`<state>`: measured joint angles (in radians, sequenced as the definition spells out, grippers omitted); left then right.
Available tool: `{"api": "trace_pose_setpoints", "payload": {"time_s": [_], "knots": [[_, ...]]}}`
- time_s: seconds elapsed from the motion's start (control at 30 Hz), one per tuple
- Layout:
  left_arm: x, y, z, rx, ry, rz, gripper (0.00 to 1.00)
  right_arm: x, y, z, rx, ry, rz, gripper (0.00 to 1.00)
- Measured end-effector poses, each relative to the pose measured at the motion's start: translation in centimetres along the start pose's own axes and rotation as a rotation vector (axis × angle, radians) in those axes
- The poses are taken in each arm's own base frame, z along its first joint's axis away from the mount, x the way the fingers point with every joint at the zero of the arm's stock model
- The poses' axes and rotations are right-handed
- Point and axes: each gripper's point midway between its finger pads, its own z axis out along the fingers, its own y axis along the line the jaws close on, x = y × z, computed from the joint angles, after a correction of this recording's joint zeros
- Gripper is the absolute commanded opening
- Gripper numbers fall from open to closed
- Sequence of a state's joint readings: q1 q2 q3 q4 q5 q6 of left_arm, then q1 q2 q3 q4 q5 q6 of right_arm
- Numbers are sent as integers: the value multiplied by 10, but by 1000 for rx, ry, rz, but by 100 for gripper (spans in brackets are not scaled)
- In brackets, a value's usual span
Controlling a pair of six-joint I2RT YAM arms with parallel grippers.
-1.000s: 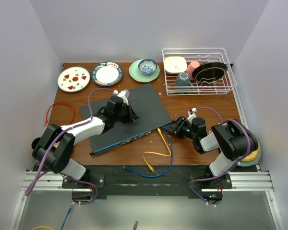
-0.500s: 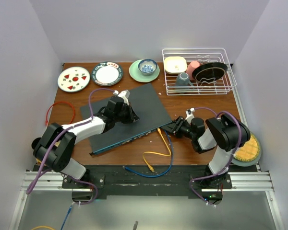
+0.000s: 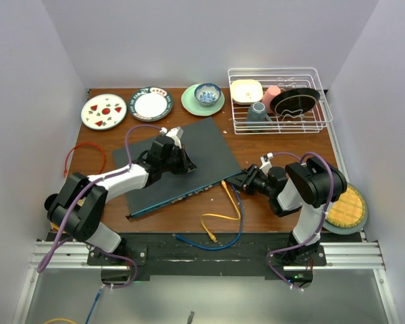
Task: Pull the plug from the switch port
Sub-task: Pull the connector from the switch port.
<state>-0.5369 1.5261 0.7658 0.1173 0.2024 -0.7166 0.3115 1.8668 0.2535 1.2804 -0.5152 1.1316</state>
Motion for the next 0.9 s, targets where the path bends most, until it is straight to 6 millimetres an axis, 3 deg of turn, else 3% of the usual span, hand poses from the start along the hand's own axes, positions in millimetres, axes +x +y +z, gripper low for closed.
{"api": "trace_pose_setpoints", "payload": {"time_s": [0.4, 0.5, 0.53, 0.63, 0.9], "knots": [[1, -2, 0, 6, 2, 2, 1, -1, 4, -1, -18, 0, 3, 10], [5, -4, 1, -2, 8, 28, 19, -1, 4, -1, -18, 1, 2, 3], [8, -5, 1, -9, 14, 45, 30, -1, 4, -1, -18, 0, 1, 0], [13, -16, 1, -9, 20, 105, 41, -1, 4, -1, -18, 1, -3, 0], [13, -39, 2, 28, 21, 178, 39, -1, 3, -1, -16, 2, -23, 0]]}}
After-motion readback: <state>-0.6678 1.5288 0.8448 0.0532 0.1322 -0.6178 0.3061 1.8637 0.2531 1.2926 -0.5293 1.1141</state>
